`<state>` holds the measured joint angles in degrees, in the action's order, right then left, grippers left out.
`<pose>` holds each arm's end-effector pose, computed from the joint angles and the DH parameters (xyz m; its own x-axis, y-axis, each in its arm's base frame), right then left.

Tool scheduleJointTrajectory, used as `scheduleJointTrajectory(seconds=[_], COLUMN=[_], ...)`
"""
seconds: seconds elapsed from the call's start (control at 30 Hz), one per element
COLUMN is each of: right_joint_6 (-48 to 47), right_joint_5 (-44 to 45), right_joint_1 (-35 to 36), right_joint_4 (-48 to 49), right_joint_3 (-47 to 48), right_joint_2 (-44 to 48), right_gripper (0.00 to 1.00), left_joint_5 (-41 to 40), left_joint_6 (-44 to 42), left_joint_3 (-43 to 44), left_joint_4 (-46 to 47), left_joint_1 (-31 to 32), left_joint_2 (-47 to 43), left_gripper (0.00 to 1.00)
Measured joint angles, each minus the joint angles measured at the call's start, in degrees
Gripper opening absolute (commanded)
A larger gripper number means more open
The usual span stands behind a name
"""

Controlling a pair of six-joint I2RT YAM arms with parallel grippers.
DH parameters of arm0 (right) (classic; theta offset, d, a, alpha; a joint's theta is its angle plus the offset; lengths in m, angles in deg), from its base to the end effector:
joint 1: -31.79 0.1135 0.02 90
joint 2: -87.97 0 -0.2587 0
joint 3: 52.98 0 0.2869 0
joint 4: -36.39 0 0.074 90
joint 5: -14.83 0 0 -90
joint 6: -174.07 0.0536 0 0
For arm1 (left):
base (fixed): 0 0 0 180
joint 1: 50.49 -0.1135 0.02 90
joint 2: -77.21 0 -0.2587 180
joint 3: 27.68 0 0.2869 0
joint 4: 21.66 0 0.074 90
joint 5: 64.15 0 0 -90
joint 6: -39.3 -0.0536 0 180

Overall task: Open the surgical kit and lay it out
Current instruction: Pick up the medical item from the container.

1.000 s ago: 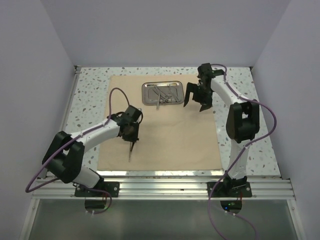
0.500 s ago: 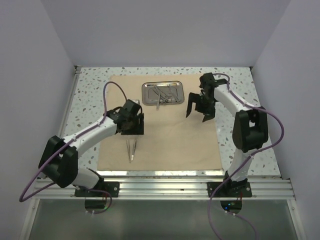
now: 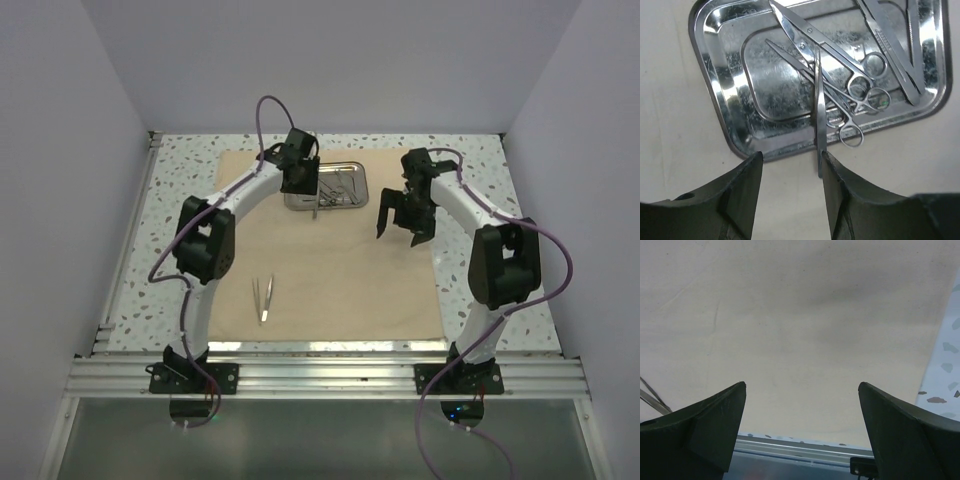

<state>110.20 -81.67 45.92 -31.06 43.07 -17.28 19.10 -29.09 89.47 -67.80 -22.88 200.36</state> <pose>0.3870 0.1037 0.1934 -0.9651 0.2083 -0.1588 0.1750 0.9639 0.2006 0.4680 -0.2377 0.1997 -0.7964 0.0038 -0.6048 0.1108 0.9840 -0.1398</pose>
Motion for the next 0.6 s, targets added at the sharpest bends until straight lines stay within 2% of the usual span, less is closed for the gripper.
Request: scheduleJointTrajectory(seconds=[0.2,0.6], right_joint_6=[-0.02,-0.24], right_joint_5=[1.51,2.60], right_joint_1=[0.00,0.00], right_joint_4=[-0.96,-2.10], right_joint_3=[0.81,4.68], right_joint_2=[-0.13,-5.42], right_gripper=[0.98,0.98], left_joint_5=[2.45,7.28], left_joint_6=[-2.45,-3.43], left_joint_3=[12.70,15.08], left_joint_4=[-2.14,-1.90], left_joint_1=[-2.10,-2.05], left_joint_2=[12.15,13.27], left_gripper=[0.53,0.52])
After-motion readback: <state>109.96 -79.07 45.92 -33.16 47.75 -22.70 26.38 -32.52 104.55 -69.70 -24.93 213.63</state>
